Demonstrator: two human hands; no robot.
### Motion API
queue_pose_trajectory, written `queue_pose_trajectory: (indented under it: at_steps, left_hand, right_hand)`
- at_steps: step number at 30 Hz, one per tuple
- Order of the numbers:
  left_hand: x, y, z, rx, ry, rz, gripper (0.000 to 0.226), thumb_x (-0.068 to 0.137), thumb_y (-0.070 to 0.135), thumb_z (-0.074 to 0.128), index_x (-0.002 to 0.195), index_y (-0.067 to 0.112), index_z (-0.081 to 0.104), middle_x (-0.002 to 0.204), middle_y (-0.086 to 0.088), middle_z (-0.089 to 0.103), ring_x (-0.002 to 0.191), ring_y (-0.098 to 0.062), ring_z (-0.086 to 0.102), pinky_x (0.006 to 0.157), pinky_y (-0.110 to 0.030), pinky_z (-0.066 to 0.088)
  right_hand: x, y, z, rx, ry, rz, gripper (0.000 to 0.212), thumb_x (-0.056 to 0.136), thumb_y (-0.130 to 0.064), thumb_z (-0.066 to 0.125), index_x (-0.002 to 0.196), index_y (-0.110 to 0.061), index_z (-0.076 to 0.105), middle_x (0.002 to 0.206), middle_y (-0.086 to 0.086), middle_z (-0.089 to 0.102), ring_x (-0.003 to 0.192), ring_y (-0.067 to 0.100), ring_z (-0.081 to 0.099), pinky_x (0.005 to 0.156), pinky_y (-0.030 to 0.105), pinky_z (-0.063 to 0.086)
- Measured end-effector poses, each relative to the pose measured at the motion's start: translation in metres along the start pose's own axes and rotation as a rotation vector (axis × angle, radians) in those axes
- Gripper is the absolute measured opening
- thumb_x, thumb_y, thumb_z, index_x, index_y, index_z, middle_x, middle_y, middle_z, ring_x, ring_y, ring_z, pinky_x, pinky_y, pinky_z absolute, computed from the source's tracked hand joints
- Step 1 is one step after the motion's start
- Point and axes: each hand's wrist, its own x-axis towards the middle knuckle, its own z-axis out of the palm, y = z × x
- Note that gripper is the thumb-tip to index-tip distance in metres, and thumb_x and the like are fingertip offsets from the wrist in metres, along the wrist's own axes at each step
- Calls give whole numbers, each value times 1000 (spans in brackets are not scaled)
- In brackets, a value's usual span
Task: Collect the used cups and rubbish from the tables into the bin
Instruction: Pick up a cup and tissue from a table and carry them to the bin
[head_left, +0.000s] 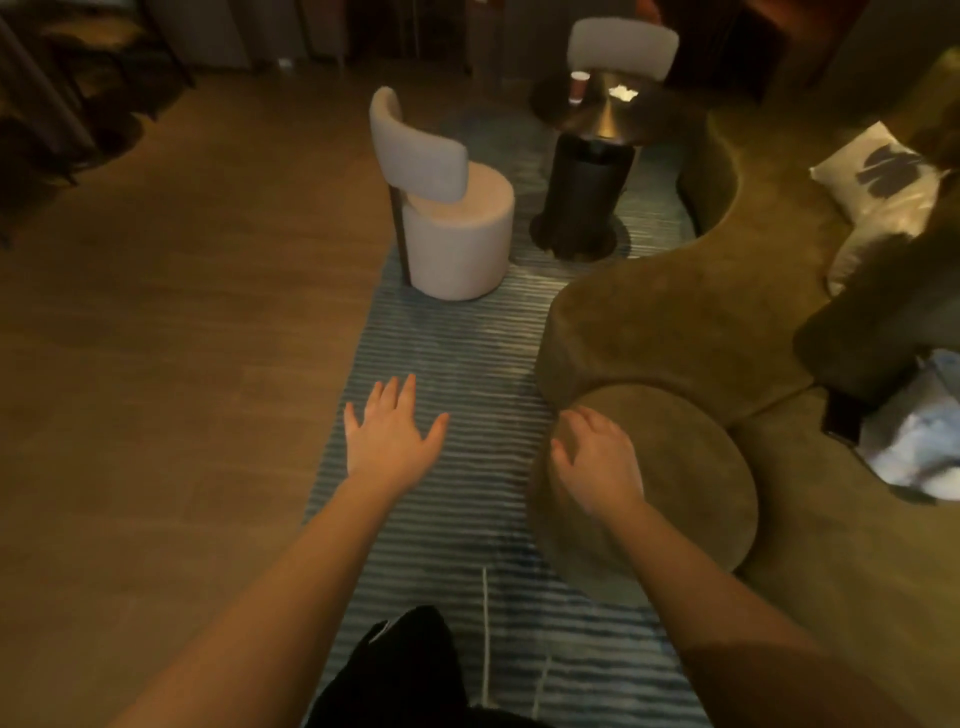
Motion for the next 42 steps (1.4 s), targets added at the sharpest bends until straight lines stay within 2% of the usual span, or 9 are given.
queue_pose_trajectory:
  at_steps: [9,14,21,28,32,37,40,42]
  left_hand:
    - [328,22,18,23,4,118,83,82,71,17,149,23,17,156,-1,20,143,-19,11,110,-56,8]
    - [513,40,11,52,-64,224,82,83,70,16,150,23,14,157,-3,17,143,-21,11,111,-57,6]
    - [695,86,14,20,-168,271,81,85,69,18,150,22,12,157,-3,15,143,-21,7,111,-55,4]
    - [860,140,42,9,-218,289,74,90,62,26,150,22,9,158,-1,10,144,-19,4,111,-53,7]
    - [981,194,70,48,-165,277,74,91,60,29,151,21,11,158,-3,11,144,-19,4,113,-52,4]
    - [1151,275,86,44,-107,262,74,91,59,35,150,19,15,157,-2,17,144,-18,9,113,-51,9]
    - [1238,317,89,27,-90,236,75,89,58,39,150,19,17,156,-3,20,143,-19,12,113,-50,11]
    - [1282,339,94,3,-85,233,75,88,58,40,149,20,18,156,-3,21,143,-19,13,112,-51,11]
  right_hand:
    - [305,18,4,24,64,52,47,94,-34,48,137,-17,46,146,7,44,134,25,39,113,40,29]
    - [483,11,-19,20,83,100,48,93,-32,49,137,-15,46,143,9,47,131,26,42,112,39,31]
    - [651,40,-45,50,149,258,46,90,-32,54,133,-15,52,138,7,52,129,24,46,111,39,35]
    - [807,105,-42,91,125,344,48,92,-31,50,136,-13,49,142,8,48,132,25,42,109,41,35]
    - [932,165,-51,68,141,337,46,93,-30,49,134,-12,49,139,8,50,130,25,43,110,42,35]
    - [1106,245,-97,116,125,368,46,91,-31,51,134,-14,50,139,7,50,128,24,46,108,41,37]
    - [1189,282,-129,111,142,345,44,89,-29,53,130,-12,54,133,8,54,122,26,50,103,38,40]
    - [1233,302,-144,118,137,362,45,90,-28,52,131,-11,53,135,8,53,124,25,48,105,37,37]
